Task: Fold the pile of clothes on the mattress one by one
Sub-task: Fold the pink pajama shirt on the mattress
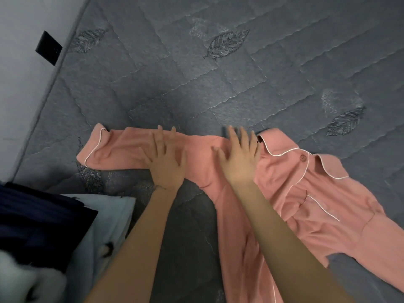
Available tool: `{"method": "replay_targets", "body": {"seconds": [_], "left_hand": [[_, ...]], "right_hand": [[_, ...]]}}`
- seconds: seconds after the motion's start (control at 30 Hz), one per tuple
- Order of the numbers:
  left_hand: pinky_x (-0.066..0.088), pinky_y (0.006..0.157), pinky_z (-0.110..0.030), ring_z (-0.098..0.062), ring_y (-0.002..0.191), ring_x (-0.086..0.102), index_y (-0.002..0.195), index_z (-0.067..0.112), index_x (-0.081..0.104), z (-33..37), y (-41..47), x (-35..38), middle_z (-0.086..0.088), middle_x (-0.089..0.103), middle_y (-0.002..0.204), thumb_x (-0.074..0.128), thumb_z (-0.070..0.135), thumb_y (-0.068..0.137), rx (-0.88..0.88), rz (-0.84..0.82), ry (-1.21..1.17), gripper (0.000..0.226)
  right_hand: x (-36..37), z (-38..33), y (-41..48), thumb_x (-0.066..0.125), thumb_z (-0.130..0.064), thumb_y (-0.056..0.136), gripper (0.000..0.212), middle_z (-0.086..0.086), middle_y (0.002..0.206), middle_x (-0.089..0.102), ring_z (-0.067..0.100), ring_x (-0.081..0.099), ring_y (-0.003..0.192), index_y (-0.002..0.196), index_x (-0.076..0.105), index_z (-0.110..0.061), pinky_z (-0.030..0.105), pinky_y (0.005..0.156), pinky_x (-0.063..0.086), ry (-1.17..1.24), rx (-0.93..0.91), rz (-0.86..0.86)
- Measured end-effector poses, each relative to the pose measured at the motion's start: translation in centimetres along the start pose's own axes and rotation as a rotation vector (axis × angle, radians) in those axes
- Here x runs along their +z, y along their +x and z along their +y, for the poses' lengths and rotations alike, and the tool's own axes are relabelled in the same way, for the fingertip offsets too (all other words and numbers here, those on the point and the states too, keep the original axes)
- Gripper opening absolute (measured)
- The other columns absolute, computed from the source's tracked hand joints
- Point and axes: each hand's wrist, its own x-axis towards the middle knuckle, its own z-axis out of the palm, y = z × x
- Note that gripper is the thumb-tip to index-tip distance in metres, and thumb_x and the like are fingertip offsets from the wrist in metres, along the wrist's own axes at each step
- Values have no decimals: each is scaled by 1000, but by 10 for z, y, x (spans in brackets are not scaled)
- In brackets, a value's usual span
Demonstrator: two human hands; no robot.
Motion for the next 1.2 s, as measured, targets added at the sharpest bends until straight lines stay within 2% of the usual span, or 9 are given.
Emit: {"method": "replay_targets", "body": {"seconds": [0.27,0.4,0.53,0.67,0.8,0.9,1.07,1.13,1.2], "left_hand": [[13,107,-69,-44,138,32,128,2,56,57,-80,17,-24,39,147,40,46,91,227,-66,117,60],[-1,115,-57,-34,144,23,147,23,31,83,-132,23,-16,29,155,36,48,93,313,-128,100,60],[-14,116,-48,-29,148,8,152,27,20,98,-191,38,-11,15,160,29,50,95,283,-269,83,62],[-10,118,-48,-25,149,0,153,26,18,104,-262,58,-11,2,161,32,45,99,12,-346,18,58],[3,119,-50,-24,149,-2,154,20,10,103,-327,64,-9,-9,161,47,23,98,-267,-423,-45,67],[20,117,-51,-33,146,16,153,11,16,103,-359,64,-17,10,159,59,15,92,-232,-343,-151,74],[23,117,-42,-31,140,27,149,2,23,113,-381,66,-20,26,152,61,2,89,-426,-203,-383,71],[36,109,-41,-31,125,44,135,-2,38,113,-386,65,-19,43,136,63,-2,86,-544,-121,-549,55],[44,91,-36,-28,105,52,117,-3,42,114,-394,62,-14,51,115,61,0,88,-688,-147,-655,35]], "right_hand": [[-33,76,-82,36,-58,84,73,10,153,36,36,25,143,148,37,-24,46,115,10,-1,80,69],[-44,124,-135,32,-61,84,75,8,156,29,34,17,146,150,29,-27,49,116,9,39,176,33],[-46,165,-182,32,-61,84,76,5,159,22,29,10,147,152,27,-27,48,118,5,53,190,-12],[-49,201,-235,34,-62,81,81,6,159,22,30,13,146,152,26,-25,47,118,7,69,244,-46],[-54,229,-284,61,-46,87,82,10,157,24,32,25,142,153,21,-19,47,114,21,196,367,-91],[-46,245,-310,63,-25,91,76,18,142,45,36,47,125,152,20,-11,45,102,39,404,432,-156],[-43,247,-322,64,-17,89,35,5,99,64,26,63,89,123,56,-10,36,79,50,585,451,-74],[-42,245,-319,67,-18,87,43,-4,106,63,18,61,86,128,54,-13,29,79,49,689,452,-38],[-38,245,-314,63,-12,87,30,-3,100,63,16,57,81,117,63,-13,28,75,45,688,427,12]]}}
